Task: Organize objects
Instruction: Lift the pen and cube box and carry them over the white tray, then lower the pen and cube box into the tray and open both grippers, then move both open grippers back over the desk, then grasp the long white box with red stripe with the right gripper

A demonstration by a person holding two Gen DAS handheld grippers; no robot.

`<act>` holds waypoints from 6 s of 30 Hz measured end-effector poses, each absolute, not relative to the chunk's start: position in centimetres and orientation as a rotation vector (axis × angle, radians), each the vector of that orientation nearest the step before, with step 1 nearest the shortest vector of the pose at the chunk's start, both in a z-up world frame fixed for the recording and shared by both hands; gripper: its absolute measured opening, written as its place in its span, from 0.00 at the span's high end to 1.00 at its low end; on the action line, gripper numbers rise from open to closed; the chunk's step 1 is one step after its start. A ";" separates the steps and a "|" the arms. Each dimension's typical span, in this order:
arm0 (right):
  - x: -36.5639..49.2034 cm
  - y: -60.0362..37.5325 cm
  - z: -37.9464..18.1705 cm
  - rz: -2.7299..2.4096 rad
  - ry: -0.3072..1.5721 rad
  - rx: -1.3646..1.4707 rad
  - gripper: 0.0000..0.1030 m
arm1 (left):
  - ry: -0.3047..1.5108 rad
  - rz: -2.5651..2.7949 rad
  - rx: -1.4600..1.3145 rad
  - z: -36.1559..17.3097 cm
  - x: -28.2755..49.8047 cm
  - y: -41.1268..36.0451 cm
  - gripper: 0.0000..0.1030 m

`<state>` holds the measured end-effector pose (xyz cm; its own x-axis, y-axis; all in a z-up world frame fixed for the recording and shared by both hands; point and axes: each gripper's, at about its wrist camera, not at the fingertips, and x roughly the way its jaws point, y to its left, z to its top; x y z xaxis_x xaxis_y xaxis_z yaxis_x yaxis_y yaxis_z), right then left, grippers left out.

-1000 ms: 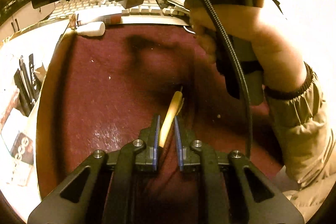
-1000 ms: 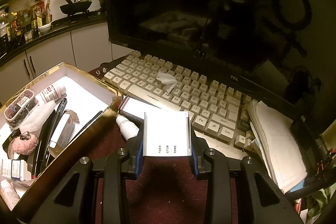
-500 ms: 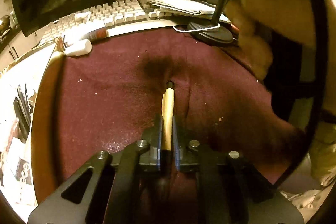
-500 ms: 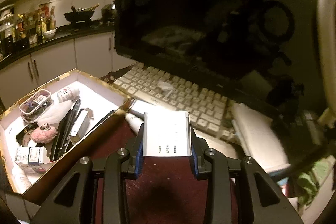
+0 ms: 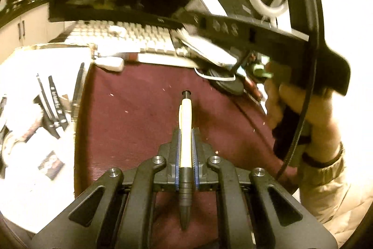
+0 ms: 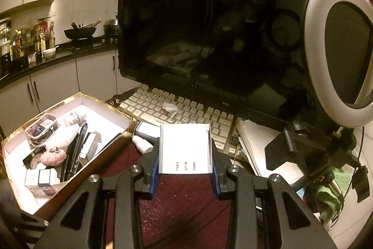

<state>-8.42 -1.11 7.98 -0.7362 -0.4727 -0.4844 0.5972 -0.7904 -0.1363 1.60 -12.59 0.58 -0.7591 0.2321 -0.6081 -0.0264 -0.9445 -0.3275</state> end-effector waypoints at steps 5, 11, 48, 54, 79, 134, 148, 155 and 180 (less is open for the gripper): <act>-7.9 -1.3 8.2 -2.439 0.361 0.581 0.66 | -0.561 2.838 -0.975 1.3 3.4 -15.4 0.93; -7.0 -2.6 7.7 -2.358 0.317 0.614 0.66 | -0.657 2.904 -0.943 1.8 4.8 -18.5 0.93; -6.1 -15.9 5.4 -2.058 0.371 0.712 0.66 | -1.308 3.267 -1.213 -1.8 11.7 -36.3 0.92; -10.3 -19.6 4.1 -2.036 0.337 0.838 0.66 | -1.254 3.303 -1.222 -1.8 11.4 -36.1 0.92; -10.3 -15.8 4.6 -2.086 0.251 0.709 0.27 | -1.268 3.356 -0.970 0.7 11.3 -32.6 0.38; -21.2 -11.1 0.6 -2.247 0.200 1.002 0.30 | -0.705 3.005 -1.059 1.2 2.7 -21.2 0.25; -20.4 -13.5 -1.0 -1.854 0.352 1.212 0.31 | -0.747 2.985 -1.057 -0.2 2.9 -22.1 0.25; -13.0 -6.7 1.6 -1.834 0.439 1.227 0.31 | -0.698 2.962 -1.038 0.0 1.6 -20.3 0.25; -12.9 -1.6 0.4 -2.266 0.466 1.010 0.74 | -0.422 2.949 -1.172 -2.4 -5.8 -14.1 0.25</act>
